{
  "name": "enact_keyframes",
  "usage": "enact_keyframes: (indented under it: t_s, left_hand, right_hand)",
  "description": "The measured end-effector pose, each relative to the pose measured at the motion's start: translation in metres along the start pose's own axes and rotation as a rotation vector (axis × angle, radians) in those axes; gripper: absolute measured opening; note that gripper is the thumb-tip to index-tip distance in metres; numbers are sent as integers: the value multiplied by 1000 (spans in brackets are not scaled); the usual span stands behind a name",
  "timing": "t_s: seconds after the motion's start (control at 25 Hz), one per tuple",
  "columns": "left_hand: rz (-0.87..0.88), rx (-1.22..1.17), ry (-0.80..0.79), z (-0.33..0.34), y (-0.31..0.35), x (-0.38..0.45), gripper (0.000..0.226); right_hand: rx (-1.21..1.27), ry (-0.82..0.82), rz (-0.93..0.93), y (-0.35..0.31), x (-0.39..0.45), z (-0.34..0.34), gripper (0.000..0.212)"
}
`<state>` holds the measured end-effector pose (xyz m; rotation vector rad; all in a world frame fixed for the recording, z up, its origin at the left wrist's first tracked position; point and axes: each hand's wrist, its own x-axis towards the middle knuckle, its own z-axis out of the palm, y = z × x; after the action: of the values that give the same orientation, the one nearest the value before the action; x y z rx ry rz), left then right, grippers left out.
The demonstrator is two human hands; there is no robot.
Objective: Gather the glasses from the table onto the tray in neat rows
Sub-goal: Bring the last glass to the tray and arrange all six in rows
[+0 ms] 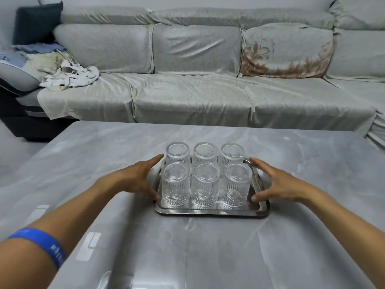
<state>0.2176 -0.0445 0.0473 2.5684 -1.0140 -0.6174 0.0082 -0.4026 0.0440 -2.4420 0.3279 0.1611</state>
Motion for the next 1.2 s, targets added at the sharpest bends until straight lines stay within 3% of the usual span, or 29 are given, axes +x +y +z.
enact_keyframes:
  t_s: [0.08, 0.2, 0.4, 0.6, 0.68, 0.76, 0.8, 0.92, 1.0, 1.2]
  left_hand:
    - [88, -25, -73, -2, 2, 14, 130]
    - [250, -157, -81, 5, 1, 23, 117]
    - [231, -297, -40, 17, -14, 28, 120]
    - [197, -134, -108, 0, -8, 20, 120]
    - [117, -56, 31, -23, -4, 11, 101]
    - [143, -120, 293, -44, 11, 4, 73]
    - [179, -117, 344, -49, 24, 3, 69]
    - [195, 125, 164, -51, 58, 11, 82]
    - [118, 215, 60, -50, 65, 17, 85]
    - [83, 154, 50, -49, 58, 19, 79]
  right_hand:
    - [70, -96, -51, 5, 14, 7, 133]
    - [120, -135, -122, 7, 26, 11, 117]
    - [193, -125, -140, 12, 33, 13, 107]
    - [64, -169, -115, 8, 22, -2, 114]
    - [28, 4, -92, -6, 13, -25, 100]
    - [106, 260, -195, -38, 8, -39, 70]
    - [83, 284, -241, -59, 9, -37, 68]
    - [-274, 86, -297, -112, 24, -10, 90]
    - [-433, 26, -271, -124, 36, 5, 89]
    - [-407, 59, -284, -121, 44, 10, 73]
